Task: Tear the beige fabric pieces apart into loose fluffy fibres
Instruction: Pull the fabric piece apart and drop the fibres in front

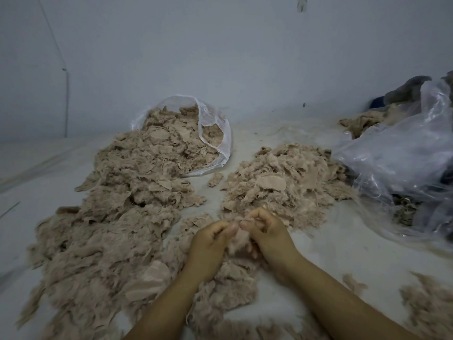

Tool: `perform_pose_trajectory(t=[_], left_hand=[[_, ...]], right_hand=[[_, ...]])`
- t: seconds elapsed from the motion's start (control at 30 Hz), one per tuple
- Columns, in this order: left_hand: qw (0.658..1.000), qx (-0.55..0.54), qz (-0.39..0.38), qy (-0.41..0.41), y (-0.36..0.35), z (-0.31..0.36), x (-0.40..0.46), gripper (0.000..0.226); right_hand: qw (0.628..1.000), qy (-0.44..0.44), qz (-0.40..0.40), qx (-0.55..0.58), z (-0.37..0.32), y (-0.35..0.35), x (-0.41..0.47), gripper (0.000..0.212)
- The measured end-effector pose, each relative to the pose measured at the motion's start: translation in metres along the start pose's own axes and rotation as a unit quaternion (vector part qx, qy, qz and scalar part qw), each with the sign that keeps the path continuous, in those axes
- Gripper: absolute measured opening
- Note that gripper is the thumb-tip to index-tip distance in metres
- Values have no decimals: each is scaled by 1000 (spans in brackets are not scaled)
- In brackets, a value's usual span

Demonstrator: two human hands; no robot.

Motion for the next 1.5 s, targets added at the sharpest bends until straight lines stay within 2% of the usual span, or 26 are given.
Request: perform_pose_trajectory(t=[0.07, 0.13, 0.27, 0.3, 0.37, 0.47, 0.53, 0.63, 0.73, 0.83, 0.97, 1.07, 1.17, 1.23, 1.37, 1.5], left_hand=[[1000, 6, 11, -22, 0, 0, -1, 33], [999, -7, 23, -22, 1, 0, 0, 36], [999, -51, 19, -9, 1, 1, 0, 28], [998, -57, 15, -6, 1, 2, -1, 27], [995, -83, 46, 21, 3, 2, 0, 28], [989, -100, 98, 46, 13, -2, 5, 31], [994, -97, 44, 41, 13, 1, 4, 30], [995, -84, -42, 35, 3, 11, 1, 17], [998, -43, -25, 33, 2, 9, 3, 37], [996, -68, 19, 52, 7, 5, 4, 43], [988, -126, 39, 78, 9, 6, 5, 34], [982, -165, -3, 96, 6, 5, 3, 23], [993, -101, -18, 64, 6, 9, 3, 3], [996, -68, -24, 51, 7, 10, 2, 16], [997, -52, -34, 35, 6, 10, 2, 17], [993, -103, 6, 49, 9, 3, 5, 17]], right_hand=[[999, 0, 32, 5, -1, 1, 1, 14], [999, 5, 36, 1, -2, 2, 1, 14], [998, -24, -64, 8, 1, 0, -5, 19], [997, -22, -67, -3, 1, -1, -5, 19], [1000, -13, -22, 16, 0, 0, -2, 19], [994, 1, 48, 103, -3, 10, 3, 20], [992, -1, 31, 122, -3, 11, 3, 20], [992, -3, -3, 123, 0, 5, 2, 17], [991, 10, 20, 131, -1, 4, 5, 18], [989, 11, 44, 142, -1, 8, 8, 15], [991, -13, 40, 126, -2, 15, 9, 14], [995, -19, -3, 102, 0, 12, 7, 15], [996, -40, -51, 67, 2, 7, 4, 13], [995, -58, -55, 60, 3, 7, 4, 15], [1000, -28, -13, -1, 0, 6, 1, 7], [992, -39, 82, 91, -2, 11, 6, 16]])
Point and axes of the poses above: each hand's wrist, its own x-axis towards the middle knuckle, its own y-axis out of the back of the hand, z = x × y, the point moved 1 cm from there along x, towards the middle knuckle, and after that the axes turned 9 degrees about -y, right-handed, at the moved point
